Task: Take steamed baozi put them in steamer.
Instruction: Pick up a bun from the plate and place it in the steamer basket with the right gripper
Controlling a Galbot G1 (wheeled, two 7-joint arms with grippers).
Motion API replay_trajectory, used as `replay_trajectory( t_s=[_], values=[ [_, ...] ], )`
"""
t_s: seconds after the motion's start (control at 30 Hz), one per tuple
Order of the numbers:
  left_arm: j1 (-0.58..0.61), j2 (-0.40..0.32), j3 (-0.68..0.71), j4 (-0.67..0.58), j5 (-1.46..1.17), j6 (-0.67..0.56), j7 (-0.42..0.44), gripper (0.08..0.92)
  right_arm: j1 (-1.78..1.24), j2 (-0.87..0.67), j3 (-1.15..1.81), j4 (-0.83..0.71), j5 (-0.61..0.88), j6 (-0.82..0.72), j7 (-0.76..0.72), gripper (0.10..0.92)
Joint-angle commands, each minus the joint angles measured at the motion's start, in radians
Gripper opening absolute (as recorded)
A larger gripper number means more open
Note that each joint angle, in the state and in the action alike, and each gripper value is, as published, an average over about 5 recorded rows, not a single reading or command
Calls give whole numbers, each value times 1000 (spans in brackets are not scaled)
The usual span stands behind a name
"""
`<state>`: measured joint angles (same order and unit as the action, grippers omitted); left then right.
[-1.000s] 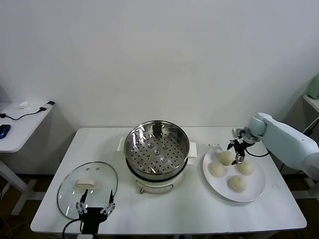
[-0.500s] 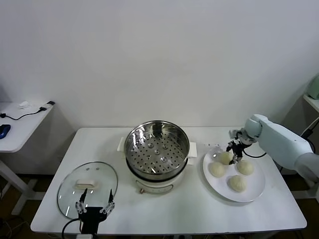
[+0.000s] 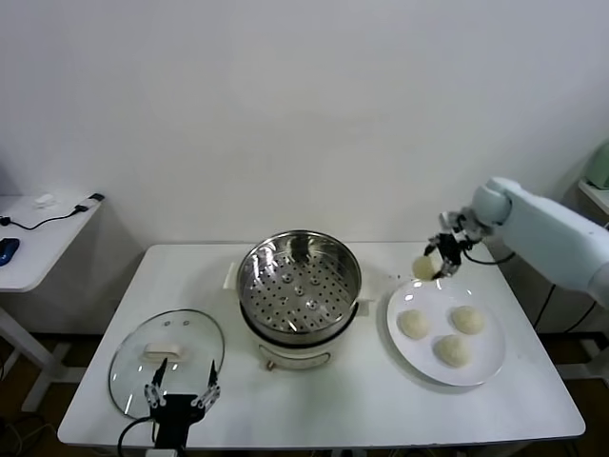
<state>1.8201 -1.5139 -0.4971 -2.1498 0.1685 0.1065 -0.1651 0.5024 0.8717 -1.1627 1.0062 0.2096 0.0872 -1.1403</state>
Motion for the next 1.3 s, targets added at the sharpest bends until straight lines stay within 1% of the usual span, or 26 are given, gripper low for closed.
replay_trajectory(
  t_s=[0.03,0.17,0.23,0.3,0.4,0.47,0.77,0.87,1.0,1.3],
  values=[
    [-4,3,6,-8,2,-2,-1,823,322,2,-171,287,127,52,-18,670],
    [-11,5,6,-8,3,-2,-2,823,377,83,-246,456,183,121,34,672],
    [-14,5,6,-9,2,-1,-3,823,369,130,-266,492,151,189,64,673],
    [-14,5,6,-11,1,-1,-4,823,339,181,-269,478,68,290,90,673],
    [-12,5,6,-14,0,-2,-6,823,268,253,-249,384,-98,427,118,676],
    [-10,6,6,-17,0,-3,-8,823,214,292,-231,313,-201,482,139,678],
    [4,9,4,-31,1,-6,-15,823,-12,415,-132,44,-514,601,221,679],
    [9,11,5,-35,1,-6,-17,823,-61,440,-93,-41,-569,620,241,679],
    [10,13,5,-37,2,-6,-19,823,-104,471,-46,-116,-614,631,281,677],
    [9,12,5,-37,1,-9,-25,823,-143,553,2,-249,-645,649,312,682]
  ],
)
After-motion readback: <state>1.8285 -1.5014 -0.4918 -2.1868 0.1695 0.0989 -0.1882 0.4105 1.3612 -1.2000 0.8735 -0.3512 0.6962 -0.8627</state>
